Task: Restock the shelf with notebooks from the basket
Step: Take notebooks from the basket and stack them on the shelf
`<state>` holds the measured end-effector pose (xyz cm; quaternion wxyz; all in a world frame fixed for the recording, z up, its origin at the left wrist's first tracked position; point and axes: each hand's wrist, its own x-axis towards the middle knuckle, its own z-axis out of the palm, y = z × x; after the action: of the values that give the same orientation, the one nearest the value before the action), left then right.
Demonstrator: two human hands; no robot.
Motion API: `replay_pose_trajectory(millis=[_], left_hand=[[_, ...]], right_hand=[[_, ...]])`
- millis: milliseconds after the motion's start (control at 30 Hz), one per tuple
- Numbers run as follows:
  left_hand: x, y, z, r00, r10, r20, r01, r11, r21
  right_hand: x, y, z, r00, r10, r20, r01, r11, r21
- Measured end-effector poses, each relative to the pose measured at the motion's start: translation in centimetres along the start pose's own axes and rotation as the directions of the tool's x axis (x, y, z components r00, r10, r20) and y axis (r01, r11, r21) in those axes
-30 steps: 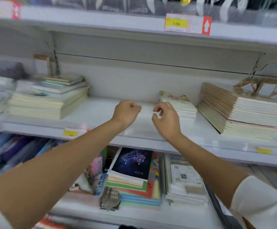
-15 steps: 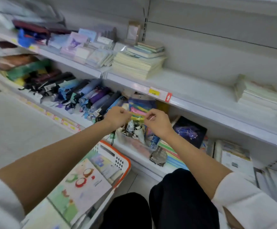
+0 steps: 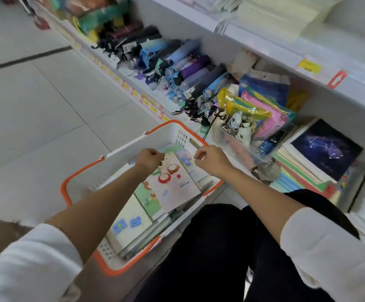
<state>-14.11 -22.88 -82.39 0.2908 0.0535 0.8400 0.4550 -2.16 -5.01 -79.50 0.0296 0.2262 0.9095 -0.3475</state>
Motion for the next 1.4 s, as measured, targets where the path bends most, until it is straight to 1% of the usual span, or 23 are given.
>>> replay_pose_trajectory(millis=[100,167,233,300,367,433,500,533,567,633,667,733,833,900,1000,1100,1167,1233,1300,1400], left_hand=[[0.1,-5.5,-1.0,0.988,-0.12,-0.094,0.12,0.993,-0.015],[-0.1,-8.9,-2.0,0.969,-0.207,-0.135,0.203,0.978,-0.046],[-0.5,-11.9,-3.1,0.945,-0.272,-0.179,0.274,0.962,-0.011],[-1.2,-14.1,-4.2,0.922,-0.334,-0.198,0.351,0.934,0.06],[-1.9,-16.0,-4.7,0.889,-0.424,-0.173,0.449,0.882,0.146],[-2.2,-17.5,-4.5,0.854,-0.501,-0.137,0.519,0.826,0.22],[-2.2,-18.0,-3.9,0.841,-0.533,-0.097,0.541,0.821,0.183],[-2.3,-17.9,-3.5,0.83,-0.551,-0.088,0.558,0.817,0.147],[-2.3,-17.9,-3.2,0.81,-0.577,-0.102,0.586,0.797,0.149],[-2.3,-17.5,-2.5,0.773,-0.615,-0.154,0.633,0.733,0.25],[-2.2,-17.4,-2.2,0.769,-0.615,-0.174,0.637,0.716,0.286],[-2.1,-17.3,-1.9,0.774,-0.6,-0.2,0.632,0.716,0.296],[-2.3,-17.4,-1.8,0.802,-0.564,-0.199,0.597,0.771,0.221],[-2.4,-17.0,-1.5,0.833,-0.512,-0.211,0.548,0.815,0.186],[-2.3,-15.6,-0.7,0.838,-0.498,-0.224,0.534,0.832,0.147],[-1.8,-15.0,-0.2,0.838,-0.489,-0.242,0.528,0.838,0.138],[-1.5,-15.4,-0.5,0.832,-0.477,-0.282,0.52,0.849,0.099],[-1.2,-16.1,-1.1,0.837,-0.451,-0.309,0.467,0.884,-0.027],[-1.1,-16.9,-1.8,0.861,-0.416,-0.291,0.369,0.907,-0.204],[-1.4,-17.3,-2.6,0.854,-0.436,-0.283,0.302,0.859,-0.413]], right_hand=[[0.3,-0.5,2.8,0.994,0.035,0.105,-0.031,0.999,-0.043],[0.3,-0.4,4.7,0.977,0.056,0.204,-0.031,0.992,-0.124],[0.4,-0.2,6.3,0.961,0.069,0.266,-0.006,0.973,-0.232],[0.8,0.1,7.5,0.966,0.103,0.237,-0.019,0.943,-0.332],[1.2,0.5,8.3,0.972,0.165,0.169,-0.089,0.918,-0.386],[1.4,0.9,9.0,0.953,0.258,0.158,-0.179,0.902,-0.393],[1.5,1.5,9.6,0.912,0.35,0.212,-0.256,0.892,-0.373],[1.5,1.8,9.9,0.895,0.372,0.245,-0.278,0.897,-0.344],[1.5,2.0,10.1,0.886,0.375,0.272,-0.288,0.906,-0.311],[1.6,2.3,10.6,0.885,0.359,0.296,-0.281,0.919,-0.275],[1.7,2.4,10.8,0.889,0.353,0.292,-0.275,0.921,-0.276],[1.8,2.4,11.1,0.888,0.359,0.285,-0.282,0.918,-0.278],[2.0,2.5,11.7,0.883,0.369,0.289,-0.29,0.915,-0.282],[2.0,2.5,11.9,0.89,0.372,0.265,-0.276,0.9,-0.336],[1.9,2.6,12.0,0.894,0.373,0.248,-0.261,0.885,-0.386],[2.1,3.0,11.9,0.907,0.367,0.205,-0.286,0.896,-0.339],[2.5,3.2,11.6,0.915,0.352,0.196,-0.3,0.92,-0.253],[2.7,3.1,11.3,0.904,0.354,0.24,-0.332,0.935,-0.127],[2.9,2.7,11.3,0.892,0.335,0.303,-0.345,0.938,-0.021],[2.5,1.8,11.6,0.877,0.271,0.398,-0.317,0.947,0.055]])
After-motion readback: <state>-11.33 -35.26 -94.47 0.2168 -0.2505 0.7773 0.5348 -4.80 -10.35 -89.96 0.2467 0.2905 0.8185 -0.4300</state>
